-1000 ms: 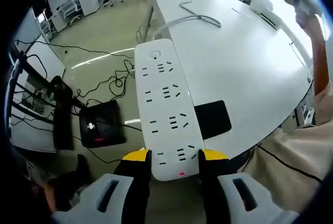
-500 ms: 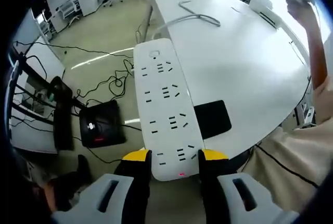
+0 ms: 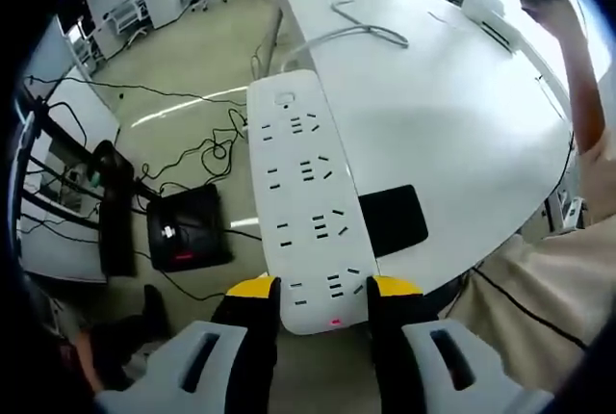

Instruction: Pick up the power strip scattered on the table, fix it on the side mounting bracket of the table, and press the switch

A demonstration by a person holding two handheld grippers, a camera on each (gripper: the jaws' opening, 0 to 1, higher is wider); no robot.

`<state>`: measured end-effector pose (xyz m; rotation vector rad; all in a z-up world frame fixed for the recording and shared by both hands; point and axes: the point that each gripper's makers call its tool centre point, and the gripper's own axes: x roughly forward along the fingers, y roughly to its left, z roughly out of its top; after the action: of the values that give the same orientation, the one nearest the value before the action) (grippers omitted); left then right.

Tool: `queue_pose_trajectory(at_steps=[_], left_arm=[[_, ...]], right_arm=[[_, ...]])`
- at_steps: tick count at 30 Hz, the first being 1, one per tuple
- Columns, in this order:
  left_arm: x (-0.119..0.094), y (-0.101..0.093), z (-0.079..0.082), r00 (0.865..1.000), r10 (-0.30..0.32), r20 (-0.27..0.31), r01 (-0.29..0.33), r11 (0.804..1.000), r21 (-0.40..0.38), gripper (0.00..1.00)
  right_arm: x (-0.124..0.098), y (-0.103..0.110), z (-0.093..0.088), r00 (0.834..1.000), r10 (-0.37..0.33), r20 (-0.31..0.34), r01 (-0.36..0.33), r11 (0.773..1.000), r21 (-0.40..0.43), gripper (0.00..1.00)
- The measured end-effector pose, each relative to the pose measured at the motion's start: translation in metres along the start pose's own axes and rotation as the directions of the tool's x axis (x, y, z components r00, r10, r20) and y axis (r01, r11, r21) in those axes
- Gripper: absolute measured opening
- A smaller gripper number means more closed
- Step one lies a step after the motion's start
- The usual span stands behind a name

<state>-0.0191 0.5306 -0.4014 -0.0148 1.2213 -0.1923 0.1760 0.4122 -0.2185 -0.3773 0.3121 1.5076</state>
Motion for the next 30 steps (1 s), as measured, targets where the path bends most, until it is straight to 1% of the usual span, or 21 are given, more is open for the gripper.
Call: queue_pose_trajectory(at_steps=[7,8,17,23,30], left_arm=[[0.0,0.0,0.0,1.0,0.0,0.009,0.0,1.0,0.002,0.41],[-0.001,0.001,0.001,1.0,0.001,0.017,-0.001,1.0,0.001,0.41],[-0.001,0.0,0.001,1.0,0.0,0.015,0.0,1.0,0.002,0.41],[-0.001,-0.001,0.0,1.0,0.002,0.008,-0.002,1.0,0.004,0.41],[0.0,-0.002,0.0,1.0,0.002,-0.002,-0.002,1.0,0.009,0.41]], right_arm=[[0.015,0.005,0.004,0.998,0.048,-0.033,-0.048,0.999,0.005,0.0],[0.022,0.008,0.003,0.996,0.059,-0.062,-0.06,0.998,-0.011,0.0],[0.043,0.013,-0.002,0.987,0.096,-0.128,-0.1,0.994,-0.03,0.0],[0.065,0.02,-0.006,0.971,0.142,-0.191,-0.152,0.988,-0.039,0.0],[0.085,0.029,-0.008,0.955,0.178,-0.237,-0.197,0.978,-0.06,0.0]])
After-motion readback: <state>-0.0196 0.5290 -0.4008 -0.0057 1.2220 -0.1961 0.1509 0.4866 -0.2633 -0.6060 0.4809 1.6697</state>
